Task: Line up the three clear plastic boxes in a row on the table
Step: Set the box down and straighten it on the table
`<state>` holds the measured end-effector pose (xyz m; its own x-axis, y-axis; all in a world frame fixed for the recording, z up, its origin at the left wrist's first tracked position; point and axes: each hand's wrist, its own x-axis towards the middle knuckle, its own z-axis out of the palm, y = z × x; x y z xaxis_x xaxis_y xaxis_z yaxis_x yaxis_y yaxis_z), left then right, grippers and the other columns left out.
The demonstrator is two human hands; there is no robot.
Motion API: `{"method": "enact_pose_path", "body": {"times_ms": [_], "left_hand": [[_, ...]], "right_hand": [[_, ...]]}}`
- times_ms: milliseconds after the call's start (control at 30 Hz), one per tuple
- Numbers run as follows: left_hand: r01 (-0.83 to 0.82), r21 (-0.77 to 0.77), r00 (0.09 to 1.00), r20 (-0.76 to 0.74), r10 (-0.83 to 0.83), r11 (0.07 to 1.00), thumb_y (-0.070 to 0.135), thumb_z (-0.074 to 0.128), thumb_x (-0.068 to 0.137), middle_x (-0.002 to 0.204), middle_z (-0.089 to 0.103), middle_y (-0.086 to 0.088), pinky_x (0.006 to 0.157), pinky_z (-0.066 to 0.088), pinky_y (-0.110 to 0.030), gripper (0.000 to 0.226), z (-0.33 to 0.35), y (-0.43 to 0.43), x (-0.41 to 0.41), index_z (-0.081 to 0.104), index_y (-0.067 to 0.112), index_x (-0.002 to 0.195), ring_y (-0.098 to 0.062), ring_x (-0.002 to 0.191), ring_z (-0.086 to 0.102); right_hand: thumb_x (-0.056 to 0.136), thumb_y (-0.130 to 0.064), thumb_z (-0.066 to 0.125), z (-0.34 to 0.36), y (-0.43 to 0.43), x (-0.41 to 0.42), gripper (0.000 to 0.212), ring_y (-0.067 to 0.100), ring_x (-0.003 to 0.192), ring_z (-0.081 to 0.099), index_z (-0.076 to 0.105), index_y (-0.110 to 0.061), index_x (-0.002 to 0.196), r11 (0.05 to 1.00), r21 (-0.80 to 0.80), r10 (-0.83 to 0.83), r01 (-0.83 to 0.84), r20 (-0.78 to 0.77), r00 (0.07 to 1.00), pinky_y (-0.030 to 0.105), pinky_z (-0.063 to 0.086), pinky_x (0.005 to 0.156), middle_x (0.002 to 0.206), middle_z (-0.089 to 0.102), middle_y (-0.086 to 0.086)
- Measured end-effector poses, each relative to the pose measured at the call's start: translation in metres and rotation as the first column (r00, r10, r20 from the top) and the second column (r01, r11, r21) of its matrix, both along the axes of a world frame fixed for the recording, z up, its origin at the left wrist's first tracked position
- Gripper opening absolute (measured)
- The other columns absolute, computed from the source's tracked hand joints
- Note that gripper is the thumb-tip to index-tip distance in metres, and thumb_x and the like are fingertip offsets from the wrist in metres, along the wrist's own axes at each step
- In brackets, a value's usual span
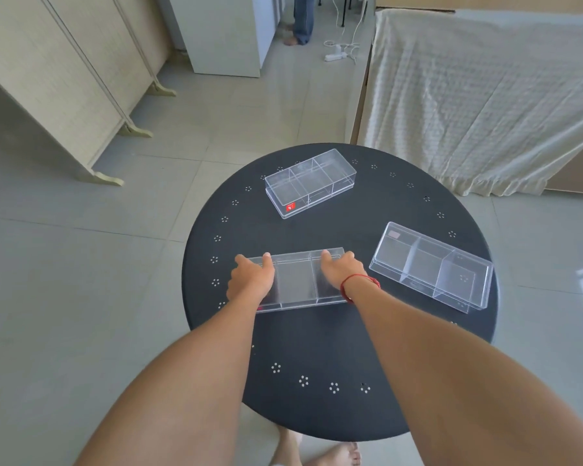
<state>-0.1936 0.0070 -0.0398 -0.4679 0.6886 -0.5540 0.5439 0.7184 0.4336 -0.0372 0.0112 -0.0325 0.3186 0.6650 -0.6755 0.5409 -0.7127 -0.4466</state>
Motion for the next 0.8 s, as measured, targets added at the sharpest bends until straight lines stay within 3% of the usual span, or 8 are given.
{"method": "enact_pose_path", "body": {"times_ms": [233,400,500,633,800], "left_hand": [[0.004,0.255,0.995,-0.101,0.022,0.967,0.050,0.045,0.090,0.128,0.060,-0.010,0.100,0.042,-0.046,0.060,0.022,0.010,-0.001,0.039,0.017,0.139,-0.033,0.123,0.049],[0.014,0.424,1.000,0.007,-0.018,0.906,0.041,0.050,0.088,0.130,0.054,-0.004,0.093,0.049,-0.044,0.053,0.031,0.013,-0.003,0.040,0.025,0.138,-0.029,0.118,0.052],[0.004,0.469,0.999,0.042,-0.026,0.883,0.041,0.051,0.091,0.127,0.050,-0.004,0.088,0.051,-0.039,0.044,0.032,0.012,-0.002,0.050,0.025,0.132,-0.026,0.109,0.056],[-0.075,0.488,0.994,0.106,0.027,0.870,0.040,0.055,0.092,0.120,0.051,-0.006,0.077,0.050,-0.032,0.031,0.030,0.005,0.000,0.063,0.015,0.109,-0.023,0.084,0.058],[-0.070,0.469,0.996,0.082,0.035,0.880,0.034,0.063,0.088,0.115,0.054,-0.009,0.071,0.040,-0.027,0.026,0.026,-0.005,0.000,0.061,0.008,0.092,-0.020,0.080,0.051]], "right_hand": [[0.089,-0.062,0.038,0.017,0.013,-0.004,0.080,0.036,0.131,0.047,0.026,-0.009,0.149,0.990,0.126,-0.055,0.059,-0.028,0.998,0.047,0.040,0.107,0.143,0.049,0.013],[0.088,-0.062,0.045,0.028,0.012,-0.002,0.080,0.036,0.130,0.049,0.020,-0.022,0.153,0.965,0.241,-0.080,0.100,-0.091,0.993,0.046,0.042,0.103,0.147,0.045,0.011],[0.086,-0.065,0.045,0.031,0.011,-0.003,0.075,0.037,0.125,0.051,0.027,-0.029,0.149,0.959,0.271,-0.060,0.083,-0.090,0.994,0.046,0.043,0.102,0.147,0.039,0.012],[0.083,-0.069,0.043,0.032,0.007,-0.007,0.070,0.037,0.111,0.057,0.045,-0.017,0.131,0.967,0.243,-0.062,0.077,-0.066,0.996,0.045,0.046,0.097,0.132,0.040,0.008],[0.086,-0.047,0.058,0.027,0.003,-0.003,0.060,0.035,0.107,0.061,0.044,-0.008,0.129,0.964,0.262,-0.059,0.056,0.003,0.998,0.040,0.048,0.086,0.134,0.039,0.012]]}}
